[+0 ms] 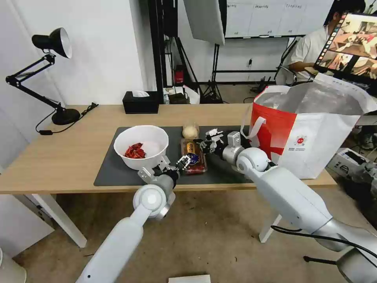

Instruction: Pick up the trash from the table and place it into the takeout bag.

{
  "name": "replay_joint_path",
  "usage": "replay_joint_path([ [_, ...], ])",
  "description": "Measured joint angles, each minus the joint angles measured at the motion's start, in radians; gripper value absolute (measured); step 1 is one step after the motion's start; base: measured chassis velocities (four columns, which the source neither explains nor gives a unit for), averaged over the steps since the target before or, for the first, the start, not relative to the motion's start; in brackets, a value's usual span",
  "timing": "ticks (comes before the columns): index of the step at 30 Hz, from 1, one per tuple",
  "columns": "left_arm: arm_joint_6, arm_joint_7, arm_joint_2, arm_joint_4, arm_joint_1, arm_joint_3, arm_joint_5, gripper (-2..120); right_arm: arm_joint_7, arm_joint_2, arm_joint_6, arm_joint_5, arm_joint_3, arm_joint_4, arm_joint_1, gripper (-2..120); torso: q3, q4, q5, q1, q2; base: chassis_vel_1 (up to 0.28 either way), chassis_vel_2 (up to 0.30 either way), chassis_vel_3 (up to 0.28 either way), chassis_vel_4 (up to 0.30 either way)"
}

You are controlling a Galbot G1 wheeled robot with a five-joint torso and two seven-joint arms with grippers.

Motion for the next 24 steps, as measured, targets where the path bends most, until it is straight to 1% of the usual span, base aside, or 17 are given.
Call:
replay_joint_path([
  [2,-0.001,-0.001,0.0,0.001,0.0,0.0,0.001,38,0.001,0.0,0.0,0.001,0.0,0.001,0.0,0,0.0,0.0,0.0,0.0,0.0,0.0,0.0,0.0,0.0],
  [3,-0.001,-0.001,0.0,0.001,0.0,0.0,0.001,38,0.001,0.0,0.0,0.001,0.0,0.001,0.0,0,0.0,0.0,0.0,0.0,0.0,0.0,0.0,0.0,0.0],
  [4,-0.002,-0.001,0.001,0.001,0.0,0.0,0.001,35,0.001,0.0,0.0,0.001,0.0,0.001,0.0,0,0.0,0.0,0.0,0.0,0.0,0.0,0.0,0.0,0.0],
  [5,-0.002,-0.001,0.002,0.001,0.0,0.0,0.001,28,0.002,0.0,0.0,0.001,0.0,0.002,0.0,0,0.0,0.0,0.0,0.0,0.0,0.0,0.0,0.0,0.0],
  [6,-0.002,-0.001,0.002,0.001,0.0,0.0,0.001,28,0.002,0.0,0.0,0.001,0.0,0.002,0.0,0,0.0,0.0,0.0,0.0,0.0,0.0,0.0,0.0,0.0],
  [9,-0.004,-0.001,0.005,0.001,0.0,-0.001,0.001,15,0.002,0.0,0.0,0.001,0.0,0.002,0.0,0,0.0,0.0,0.0001,0.0,0.0,0.0,0.0,0.0,0.0],
  [10,-0.004,-0.001,0.005,0.001,0.0,-0.001,0.001,15,0.002,0.0,0.0,0.001,0.0,0.002,0.0,0,0.0,0.0,0.0001,0.0,0.0,0.0,0.0,0.0,0.0],
  [12,-0.007,-0.001,0.002,0.001,-0.001,-0.001,0.002,4,0.003,0.0,0.0,0.001,0.0,0.002,0.0,0,0.0,0.0,0.0,0.0,0.0,0.0,0.0,0.0,0.0],
  [13,-0.007,-0.001,0.002,0.001,-0.001,-0.001,0.002,4,0.003,0.0,0.0,0.001,0.0,0.002,0.0,0,0.0,0.0,0.0,0.0,0.0,0.0,0.0,0.0,0.0],
  [15,-0.008,0.0,0.003,-0.002,0.0,-0.001,0.003,0,0.003,0.0,0.0,0.002,0.0,0.008,-0.002,0,0.0,-0.0001,0.0,0.0,0.0,0.0,0.0,0.0,0.0],
  [17,-0.009,0.001,0.004,-0.004,0.001,-0.001,0.003,0,0.003,-0.001,0.0,0.002,0.001,0.012,-0.003,0,0.0,-0.0001,0.0001,0.0,0.0,0.0,0.0,0.0,0.0],
  [21,-0.009,0.003,0.016,-0.018,0.008,-0.005,0.001,0,0.006,-0.017,0.002,0.01,0.019,0.059,-0.027,0,0.0,0.0002,0.0,0.0,0.0,0.0,0.0,0.0,0.0],
  [24,-0.009,0.014,0.025,-0.053,0.019,-0.012,-0.001,0,0.026,-0.056,0.039,0.037,0.077,0.131,-0.085,0,0.0,0.0,0.0001,0.0,0.0,0.0,0.0,0.0,0.0],
])
